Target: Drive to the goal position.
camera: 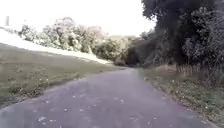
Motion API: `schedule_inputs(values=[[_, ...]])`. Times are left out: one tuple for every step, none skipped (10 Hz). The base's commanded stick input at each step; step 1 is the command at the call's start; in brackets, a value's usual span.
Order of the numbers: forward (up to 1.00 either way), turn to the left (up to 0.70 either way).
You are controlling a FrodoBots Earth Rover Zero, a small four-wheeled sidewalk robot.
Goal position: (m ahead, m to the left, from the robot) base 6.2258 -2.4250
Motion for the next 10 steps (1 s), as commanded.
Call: schedule_inputs(values=[[1.00, 0.00], [1.00, 0.00], [1.00, 0.00], [1.00, -0.27], [1.00, -0.27], [1.00, -0.24], [1.00, -0.12], [1.00, -0.01], [1.00, 0.00], [1.00, 0.00]])
